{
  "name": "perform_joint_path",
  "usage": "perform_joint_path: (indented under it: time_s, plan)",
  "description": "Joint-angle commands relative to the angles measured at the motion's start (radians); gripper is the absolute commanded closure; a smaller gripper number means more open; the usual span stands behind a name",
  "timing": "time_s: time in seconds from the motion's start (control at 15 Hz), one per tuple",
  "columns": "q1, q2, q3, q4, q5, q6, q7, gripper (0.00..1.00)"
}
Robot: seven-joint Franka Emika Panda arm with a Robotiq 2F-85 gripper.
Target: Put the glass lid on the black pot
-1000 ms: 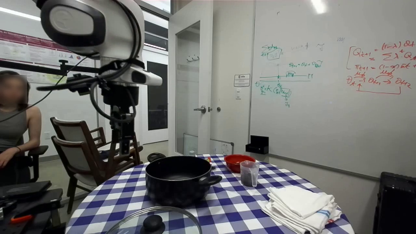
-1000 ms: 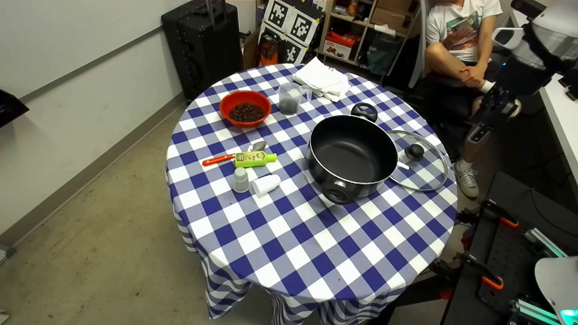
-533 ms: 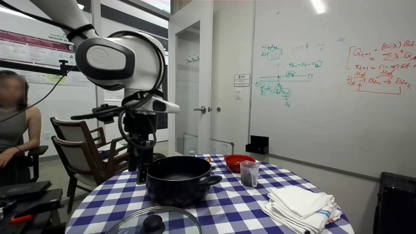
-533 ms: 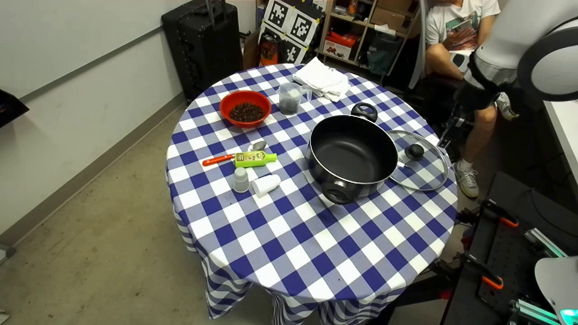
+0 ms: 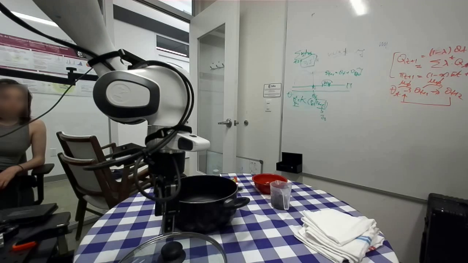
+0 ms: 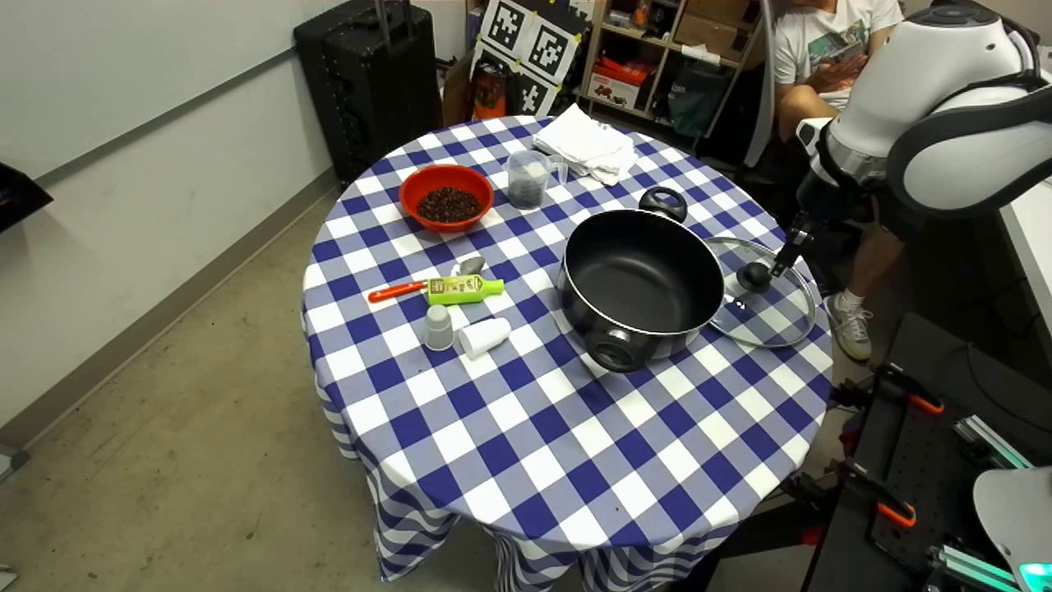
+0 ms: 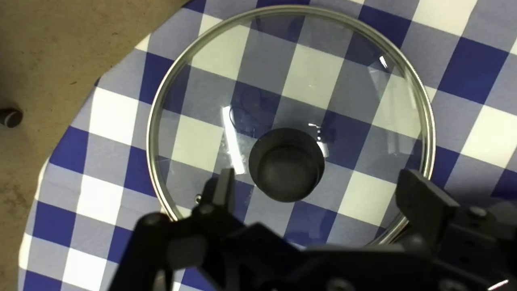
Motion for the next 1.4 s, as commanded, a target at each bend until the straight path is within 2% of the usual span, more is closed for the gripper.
perform_joint_path:
  time_s: [0.0,0.27,0.67,0.73,0.8,0.87,0.93,1.0,1.07,1.13,1.2,1.33]
  plan:
    - [-0.023,0.060,0.020,0.006,0.065,0.090,-0.013,0.00]
    - [-0.040,0.107,0.043,0.007,0.142,0.140,-0.027,0.00]
    - [-0.081,0.150,0.083,0.014,0.233,0.138,-0.075,0.00]
    - [-0.087,0.156,0.087,0.015,0.241,0.139,-0.083,0.05]
    - [-0.092,0.158,0.090,0.017,0.247,0.139,-0.088,0.22]
    - [-0.097,0.162,0.094,0.019,0.254,0.139,-0.092,0.24]
    - [-0.102,0.166,0.096,0.022,0.257,0.139,-0.096,0.15]
    - [-0.106,0.170,0.098,0.025,0.258,0.139,-0.097,0.19]
    - [-0.110,0.173,0.099,0.031,0.258,0.135,-0.098,0.13]
    - [-0.112,0.176,0.098,0.035,0.257,0.135,-0.099,0.12]
    - [-0.115,0.178,0.098,0.038,0.255,0.133,-0.098,0.04]
    - [-0.120,0.183,0.096,0.047,0.252,0.130,-0.099,0.01]
